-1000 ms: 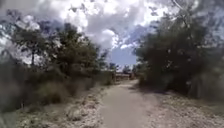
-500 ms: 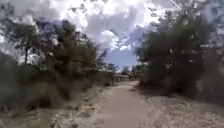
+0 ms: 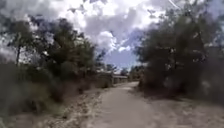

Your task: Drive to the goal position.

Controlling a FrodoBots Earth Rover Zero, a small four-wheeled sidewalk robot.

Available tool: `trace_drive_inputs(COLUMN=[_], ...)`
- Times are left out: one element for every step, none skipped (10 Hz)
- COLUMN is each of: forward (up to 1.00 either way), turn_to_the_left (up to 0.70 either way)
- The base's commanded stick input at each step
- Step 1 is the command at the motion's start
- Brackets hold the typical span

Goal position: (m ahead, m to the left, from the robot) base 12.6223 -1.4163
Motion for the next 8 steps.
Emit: trace_drive_inputs(forward=[0.70, 0.70, 0.70, 0.70, 0.70, 0.70, 0.70, 0.70], turn_to_the_left=[0.00, 0.00, 0.00, 0.00, 0.00, 0.00, 0.00, 0.00])
